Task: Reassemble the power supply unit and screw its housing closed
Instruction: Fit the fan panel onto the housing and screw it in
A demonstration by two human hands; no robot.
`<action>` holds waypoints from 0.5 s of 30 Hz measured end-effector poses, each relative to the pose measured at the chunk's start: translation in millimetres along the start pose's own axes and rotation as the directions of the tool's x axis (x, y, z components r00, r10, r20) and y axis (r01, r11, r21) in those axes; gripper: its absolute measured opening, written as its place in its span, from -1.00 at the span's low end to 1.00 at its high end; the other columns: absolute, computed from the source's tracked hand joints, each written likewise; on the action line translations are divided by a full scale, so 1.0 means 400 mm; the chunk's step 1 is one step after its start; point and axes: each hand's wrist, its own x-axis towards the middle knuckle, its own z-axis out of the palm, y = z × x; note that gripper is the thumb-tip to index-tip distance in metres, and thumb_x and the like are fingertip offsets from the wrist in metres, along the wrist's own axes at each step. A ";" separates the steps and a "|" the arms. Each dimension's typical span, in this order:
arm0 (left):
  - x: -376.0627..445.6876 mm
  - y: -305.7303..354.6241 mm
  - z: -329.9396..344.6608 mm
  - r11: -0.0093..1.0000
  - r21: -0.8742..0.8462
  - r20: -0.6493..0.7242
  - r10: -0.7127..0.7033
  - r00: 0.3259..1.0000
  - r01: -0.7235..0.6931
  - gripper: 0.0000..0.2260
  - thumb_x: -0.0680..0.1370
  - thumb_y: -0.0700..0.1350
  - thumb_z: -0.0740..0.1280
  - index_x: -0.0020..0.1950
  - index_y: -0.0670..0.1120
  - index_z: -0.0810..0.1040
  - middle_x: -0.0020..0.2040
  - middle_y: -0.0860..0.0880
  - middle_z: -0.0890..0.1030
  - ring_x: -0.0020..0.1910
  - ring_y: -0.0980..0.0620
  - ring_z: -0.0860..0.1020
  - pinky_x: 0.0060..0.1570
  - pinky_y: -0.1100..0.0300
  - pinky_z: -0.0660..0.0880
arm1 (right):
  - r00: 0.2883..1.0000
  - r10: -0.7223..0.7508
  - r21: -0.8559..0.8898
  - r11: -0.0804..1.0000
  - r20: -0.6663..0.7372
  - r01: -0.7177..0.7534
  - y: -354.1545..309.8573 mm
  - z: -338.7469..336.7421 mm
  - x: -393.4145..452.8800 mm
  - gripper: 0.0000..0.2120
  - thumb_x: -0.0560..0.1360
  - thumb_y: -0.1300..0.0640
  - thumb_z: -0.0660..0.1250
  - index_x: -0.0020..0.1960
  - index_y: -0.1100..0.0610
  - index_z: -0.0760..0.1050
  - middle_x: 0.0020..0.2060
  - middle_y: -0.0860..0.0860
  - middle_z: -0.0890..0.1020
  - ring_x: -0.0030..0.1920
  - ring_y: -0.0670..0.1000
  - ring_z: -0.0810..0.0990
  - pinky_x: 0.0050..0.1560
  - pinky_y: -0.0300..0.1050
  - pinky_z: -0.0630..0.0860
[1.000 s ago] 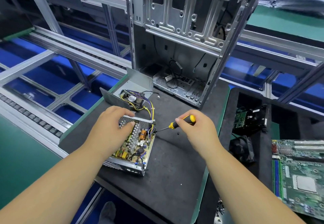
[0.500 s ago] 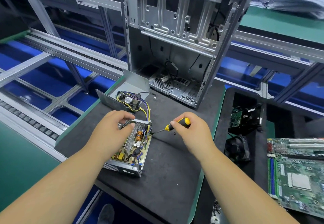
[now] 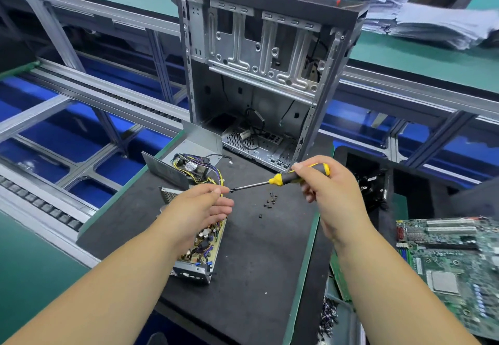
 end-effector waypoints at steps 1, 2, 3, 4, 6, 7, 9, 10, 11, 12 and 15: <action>-0.001 0.005 0.006 0.997 -0.078 0.023 -0.025 0.999 0.027 -0.84 0.66 -0.16 0.23 0.09 -0.14 0.60 -0.09 -0.14 0.70 -0.17 0.03 0.67 -0.12 0.22 0.60 | 1.000 0.000 0.003 1.000 0.002 0.000 -0.008 -0.002 -0.003 -0.92 0.39 0.07 0.43 -0.27 0.01 0.60 -0.45 -0.06 0.58 -0.44 -0.11 0.44 -0.48 -0.31 0.37; -0.002 0.010 0.010 0.989 -0.143 0.047 -0.040 0.998 0.046 -0.84 0.65 -0.16 0.24 0.08 -0.15 0.60 -0.10 -0.14 0.70 -0.18 0.03 0.67 -0.13 0.21 0.60 | 1.000 0.001 0.002 1.000 0.005 -0.001 -0.014 -0.004 -0.007 -0.92 0.39 0.07 0.43 -0.27 0.01 0.60 -0.45 -0.06 0.57 -0.44 -0.12 0.44 -0.47 -0.31 0.37; -0.002 0.014 0.012 0.980 -0.190 0.070 -0.043 0.997 0.056 -0.85 0.64 -0.17 0.25 0.08 -0.17 0.60 -0.12 -0.13 0.70 -0.20 0.04 0.66 -0.15 0.23 0.61 | 1.000 0.002 -0.001 1.000 0.005 -0.002 -0.020 -0.005 -0.011 -0.92 0.39 0.07 0.43 -0.27 0.02 0.60 -0.44 -0.05 0.57 -0.43 -0.11 0.44 -0.47 -0.30 0.37; -0.003 0.017 0.014 0.974 -0.219 0.091 -0.040 0.995 0.060 -0.85 0.63 -0.18 0.27 0.08 -0.18 0.61 -0.15 -0.11 0.69 -0.22 0.05 0.65 -0.18 0.24 0.61 | 1.000 0.003 -0.001 1.000 0.004 -0.003 -0.024 -0.005 -0.015 -0.93 0.38 0.06 0.43 -0.27 0.03 0.60 -0.44 -0.04 0.56 -0.43 -0.11 0.44 -0.46 -0.29 0.38; -0.007 0.022 0.017 0.969 -0.238 0.123 -0.032 0.992 0.061 -0.87 0.60 -0.20 0.30 0.05 -0.19 0.62 -0.19 -0.09 0.67 -0.26 0.08 0.63 -0.24 0.27 0.60 | 1.000 -0.003 0.003 1.000 0.002 0.003 -0.031 -0.007 -0.024 -0.93 0.38 0.07 0.43 -0.26 0.03 0.60 -0.44 -0.03 0.55 -0.42 -0.10 0.43 -0.46 -0.28 0.38; -0.008 0.023 0.017 0.969 -0.238 0.135 -0.029 0.990 0.060 -0.88 0.59 -0.22 0.30 0.04 -0.20 0.62 -0.20 -0.08 0.66 -0.28 0.09 0.62 -0.26 0.28 0.59 | 1.000 -0.008 0.006 1.000 0.003 0.008 -0.033 -0.007 -0.028 -0.93 0.39 0.08 0.43 -0.27 0.03 0.60 -0.44 -0.03 0.54 -0.43 -0.09 0.42 -0.45 -0.28 0.37; -0.011 0.026 0.019 0.970 -0.237 0.159 -0.025 0.987 0.063 -0.90 0.58 -0.25 0.30 0.02 -0.20 0.60 -0.22 -0.07 0.64 -0.29 0.10 0.60 -0.27 0.29 0.58 | 1.000 -0.016 0.009 1.000 0.001 0.016 -0.037 -0.009 -0.034 -0.93 0.39 0.08 0.43 -0.27 0.02 0.60 -0.46 -0.04 0.52 -0.43 -0.08 0.42 -0.45 -0.28 0.37; -0.014 0.028 0.021 0.968 -0.242 0.175 -0.023 0.984 0.066 -0.91 0.58 -0.26 0.30 0.02 -0.19 0.59 -0.22 -0.06 0.63 -0.30 0.11 0.60 -0.28 0.30 0.58 | 1.000 -0.019 0.009 1.000 -0.002 0.019 -0.039 -0.009 -0.037 -0.93 0.39 0.09 0.43 -0.27 0.02 0.60 -0.46 -0.04 0.51 -0.43 -0.09 0.42 -0.45 -0.28 0.37; -0.015 0.029 0.022 0.965 -0.254 0.191 -0.021 0.981 0.070 -0.92 0.56 -0.25 0.30 0.01 -0.19 0.58 -0.23 -0.05 0.62 -0.30 0.11 0.59 -0.28 0.31 0.57 | 1.000 -0.021 0.011 1.000 -0.005 0.022 -0.041 -0.010 -0.040 -0.93 0.39 0.09 0.43 -0.26 0.03 0.60 -0.46 -0.04 0.51 -0.43 -0.09 0.41 -0.46 -0.28 0.37; -0.018 0.031 0.023 0.959 -0.274 0.206 -0.020 0.978 0.077 -0.92 0.53 -0.24 0.33 0.00 -0.18 0.57 -0.24 -0.05 0.62 -0.31 0.12 0.58 -0.28 0.31 0.57 | 1.000 -0.024 0.012 1.000 -0.008 0.024 -0.044 -0.011 -0.042 -0.93 0.39 0.08 0.43 -0.26 0.03 0.60 -0.46 -0.04 0.51 -0.44 -0.09 0.41 -0.46 -0.28 0.37; -0.022 0.035 0.022 0.935 -0.339 0.246 -0.022 0.969 0.107 -0.79 0.41 -0.20 0.37 0.03 -0.19 0.58 -0.25 -0.04 0.61 -0.31 0.12 0.57 -0.29 0.30 0.57 | 0.999 -0.035 0.006 0.999 -0.008 0.035 -0.050 -0.013 -0.045 -0.93 0.40 0.09 0.42 -0.26 0.03 0.60 -0.47 -0.06 0.53 -0.43 -0.09 0.42 -0.45 -0.29 0.38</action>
